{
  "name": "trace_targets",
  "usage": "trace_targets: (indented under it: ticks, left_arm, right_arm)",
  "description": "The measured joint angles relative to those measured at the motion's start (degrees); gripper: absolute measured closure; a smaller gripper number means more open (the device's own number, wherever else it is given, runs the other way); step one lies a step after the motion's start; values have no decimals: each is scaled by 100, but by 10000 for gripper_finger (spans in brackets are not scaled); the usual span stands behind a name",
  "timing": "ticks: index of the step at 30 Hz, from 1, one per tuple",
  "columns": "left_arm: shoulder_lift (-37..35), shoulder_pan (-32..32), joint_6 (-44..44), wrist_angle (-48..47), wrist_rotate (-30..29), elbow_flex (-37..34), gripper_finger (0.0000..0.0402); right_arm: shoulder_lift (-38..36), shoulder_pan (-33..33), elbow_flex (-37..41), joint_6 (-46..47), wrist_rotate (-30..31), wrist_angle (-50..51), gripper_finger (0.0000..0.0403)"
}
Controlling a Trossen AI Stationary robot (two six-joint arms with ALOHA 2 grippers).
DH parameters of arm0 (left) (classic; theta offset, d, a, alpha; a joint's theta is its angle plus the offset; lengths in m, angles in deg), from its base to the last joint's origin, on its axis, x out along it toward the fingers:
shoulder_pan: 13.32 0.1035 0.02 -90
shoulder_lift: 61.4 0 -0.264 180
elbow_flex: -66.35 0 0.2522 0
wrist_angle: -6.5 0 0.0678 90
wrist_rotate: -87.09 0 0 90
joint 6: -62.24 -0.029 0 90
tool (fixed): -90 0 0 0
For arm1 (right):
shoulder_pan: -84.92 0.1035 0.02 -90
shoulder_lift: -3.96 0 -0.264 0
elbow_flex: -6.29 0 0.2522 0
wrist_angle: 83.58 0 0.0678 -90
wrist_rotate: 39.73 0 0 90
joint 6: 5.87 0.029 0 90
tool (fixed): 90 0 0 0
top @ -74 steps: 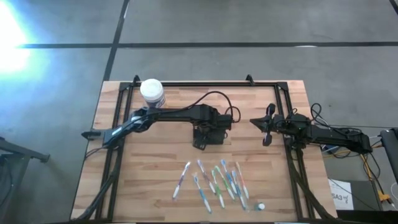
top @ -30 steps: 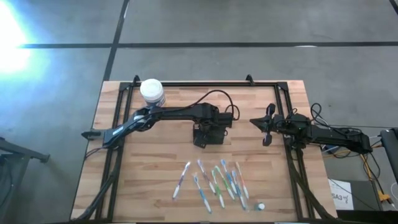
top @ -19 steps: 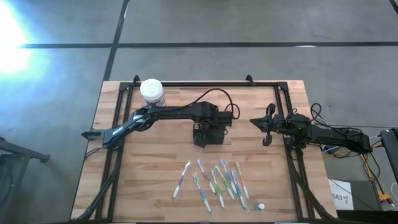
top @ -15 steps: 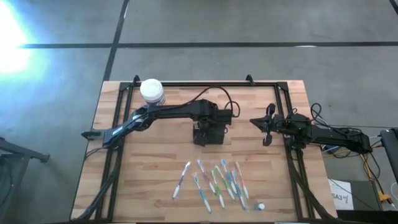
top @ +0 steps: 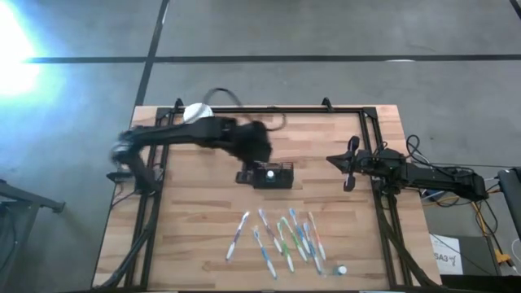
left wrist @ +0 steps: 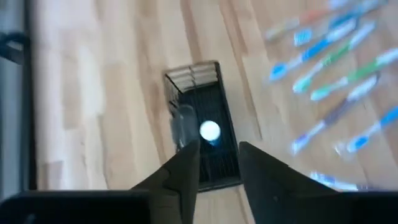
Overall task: Pick & Place toothbrushing station
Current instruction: Put the blue mouthwash into the wire organizer
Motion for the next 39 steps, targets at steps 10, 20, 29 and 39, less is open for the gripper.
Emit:
trace_targets:
  ticks: [10,20,29,39]
  left_arm:
    - [-3585,51,1207,3586,-137,-4262,393]
    - [-5677,58,1944,5024,-679,-6503,398]
    - [-5699,9,1889,7455,-62,-7882,399]
    - [-6795,204,1763,6444,-126,-8076,399]
  right_arm:
    - [104,0,0,-4,12,-73,394]
    - [102,0,2,-22,301,-77,394]
    - [102,0,1,-22,311,-82,394]
    - [102,0,0,47,299,-74,394]
